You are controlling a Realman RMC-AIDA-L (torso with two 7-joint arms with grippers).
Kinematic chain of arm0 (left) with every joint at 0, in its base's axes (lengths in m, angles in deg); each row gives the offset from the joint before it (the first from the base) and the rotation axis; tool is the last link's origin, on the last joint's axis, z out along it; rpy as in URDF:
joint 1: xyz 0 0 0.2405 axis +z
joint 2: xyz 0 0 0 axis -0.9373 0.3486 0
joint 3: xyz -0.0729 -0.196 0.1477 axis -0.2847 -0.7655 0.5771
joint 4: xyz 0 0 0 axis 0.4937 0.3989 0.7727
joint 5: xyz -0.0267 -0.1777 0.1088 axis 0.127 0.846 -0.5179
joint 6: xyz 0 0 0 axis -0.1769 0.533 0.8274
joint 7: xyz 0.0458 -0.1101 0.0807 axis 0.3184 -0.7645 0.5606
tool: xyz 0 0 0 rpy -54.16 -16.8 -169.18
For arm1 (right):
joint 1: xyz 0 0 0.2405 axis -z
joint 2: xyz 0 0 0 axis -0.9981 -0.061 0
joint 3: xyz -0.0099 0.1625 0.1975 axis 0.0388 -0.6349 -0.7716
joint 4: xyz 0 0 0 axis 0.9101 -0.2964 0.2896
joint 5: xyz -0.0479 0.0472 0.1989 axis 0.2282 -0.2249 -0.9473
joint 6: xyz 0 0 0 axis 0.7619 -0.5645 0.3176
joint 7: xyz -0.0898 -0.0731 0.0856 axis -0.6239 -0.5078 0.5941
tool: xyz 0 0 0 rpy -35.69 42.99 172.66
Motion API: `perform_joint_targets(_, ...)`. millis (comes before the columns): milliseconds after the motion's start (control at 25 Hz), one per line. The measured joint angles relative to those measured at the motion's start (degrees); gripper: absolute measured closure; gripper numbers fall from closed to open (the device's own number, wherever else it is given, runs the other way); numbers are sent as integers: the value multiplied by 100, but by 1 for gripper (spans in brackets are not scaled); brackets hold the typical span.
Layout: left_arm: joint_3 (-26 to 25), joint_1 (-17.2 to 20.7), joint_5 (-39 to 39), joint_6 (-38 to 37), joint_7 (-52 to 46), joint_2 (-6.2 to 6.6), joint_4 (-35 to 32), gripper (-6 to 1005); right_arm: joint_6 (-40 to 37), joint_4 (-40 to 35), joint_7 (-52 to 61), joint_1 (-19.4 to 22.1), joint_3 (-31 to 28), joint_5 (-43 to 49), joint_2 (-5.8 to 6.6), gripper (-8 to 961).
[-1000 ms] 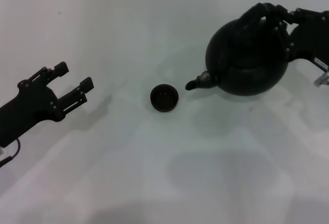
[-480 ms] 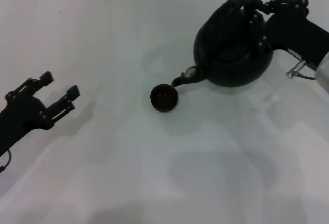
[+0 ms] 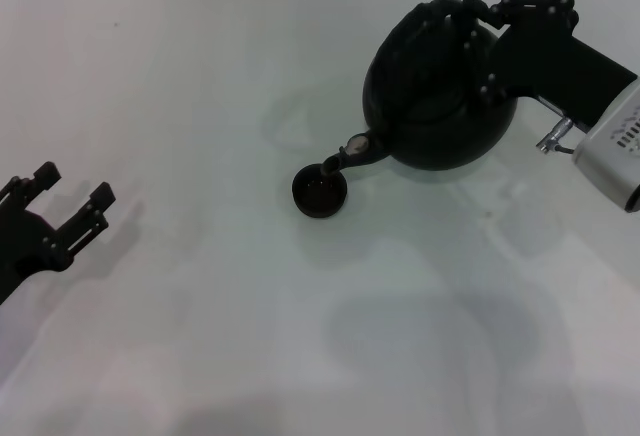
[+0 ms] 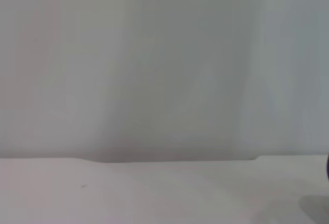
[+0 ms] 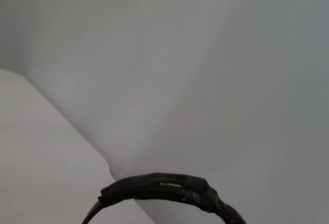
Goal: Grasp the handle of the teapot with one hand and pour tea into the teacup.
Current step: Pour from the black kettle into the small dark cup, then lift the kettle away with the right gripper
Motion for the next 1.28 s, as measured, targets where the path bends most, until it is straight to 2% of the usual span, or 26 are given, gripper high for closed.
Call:
perform_joint_targets(680, -44, -5, 46, -11, 15, -2, 79, 224, 664, -406, -948, 76, 408, -2, -6, 854)
perform_joint_targets(880, -43, -152, 63, -11, 17, -1, 244, 224, 1033, -570, -1332, 83, 675, 1, -1, 855)
perform_joint_targets(1280, -60, -262, 74, -23, 21, 8, 376, 226, 1095, -671, -1567, 108, 728, 12, 11, 857)
